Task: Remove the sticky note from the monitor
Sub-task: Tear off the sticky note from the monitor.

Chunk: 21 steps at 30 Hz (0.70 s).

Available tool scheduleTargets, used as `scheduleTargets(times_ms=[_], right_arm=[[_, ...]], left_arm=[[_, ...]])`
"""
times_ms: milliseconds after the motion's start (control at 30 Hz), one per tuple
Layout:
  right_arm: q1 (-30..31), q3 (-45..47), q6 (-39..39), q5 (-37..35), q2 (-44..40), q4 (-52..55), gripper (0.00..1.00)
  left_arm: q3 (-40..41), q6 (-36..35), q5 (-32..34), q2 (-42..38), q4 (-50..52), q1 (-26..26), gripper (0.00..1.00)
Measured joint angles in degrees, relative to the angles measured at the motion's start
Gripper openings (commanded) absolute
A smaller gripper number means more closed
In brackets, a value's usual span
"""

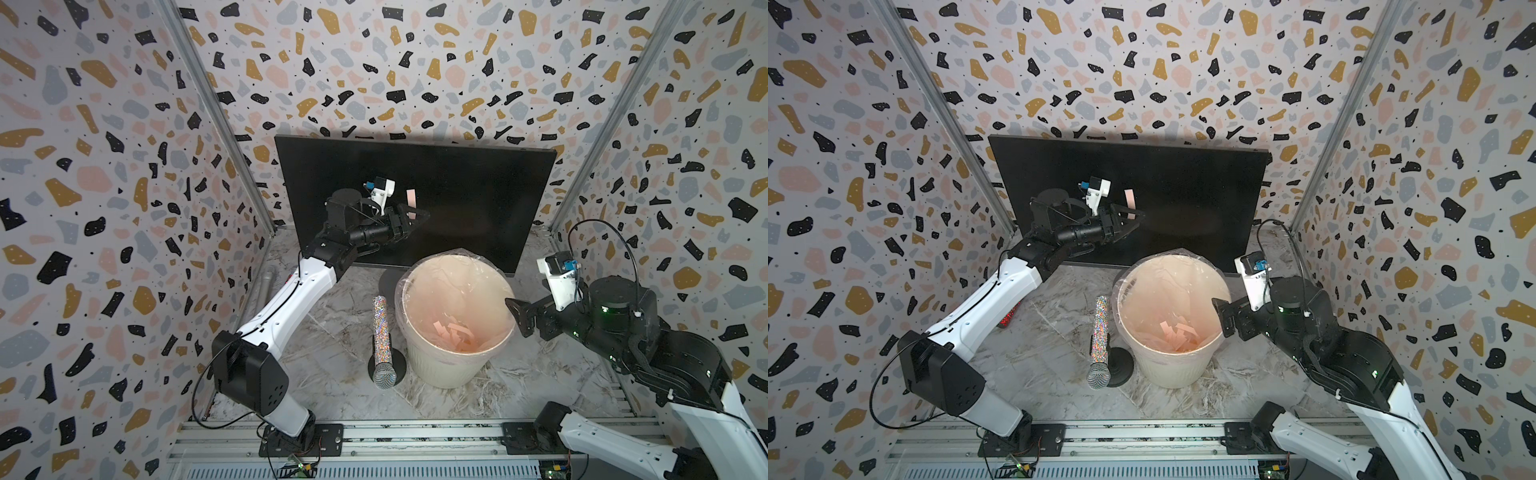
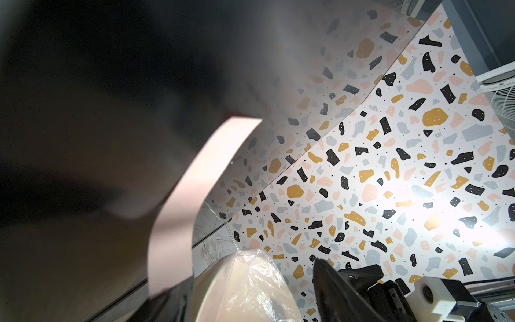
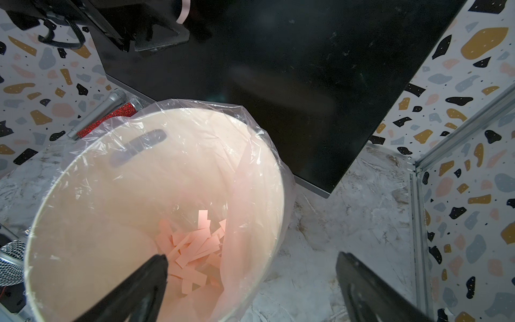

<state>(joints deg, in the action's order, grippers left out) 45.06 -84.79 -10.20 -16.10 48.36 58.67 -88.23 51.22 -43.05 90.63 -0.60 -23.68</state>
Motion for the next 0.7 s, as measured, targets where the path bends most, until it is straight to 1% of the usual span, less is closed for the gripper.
scheduleTargets(times_ms=[200,367,567,700], right_arm=[[0.00,0.00,0.17,0.00,-0.07,0.00,1.00],[0.00,0.00,0.17,-0.02,-0.35,0.00,1.00],[0.00,0.00,0.17,-0.04,-0.85,0.00,1.00],[0.00,0.00,0.17,-0.07,-1.09,0.00,1.00]], left_arm=[[2.45,-0.20,0.00,-0.61,-1.01,0.07,0.76],[2.45,0.09,-0.28,-0.63,-1.22,0.57,0.76],[-0.85,0.96,-1.60,0.74,-1.22,1.40,0.73],[-3.32,1.62,-1.95,1.55,-1.66,1.51,0.66]])
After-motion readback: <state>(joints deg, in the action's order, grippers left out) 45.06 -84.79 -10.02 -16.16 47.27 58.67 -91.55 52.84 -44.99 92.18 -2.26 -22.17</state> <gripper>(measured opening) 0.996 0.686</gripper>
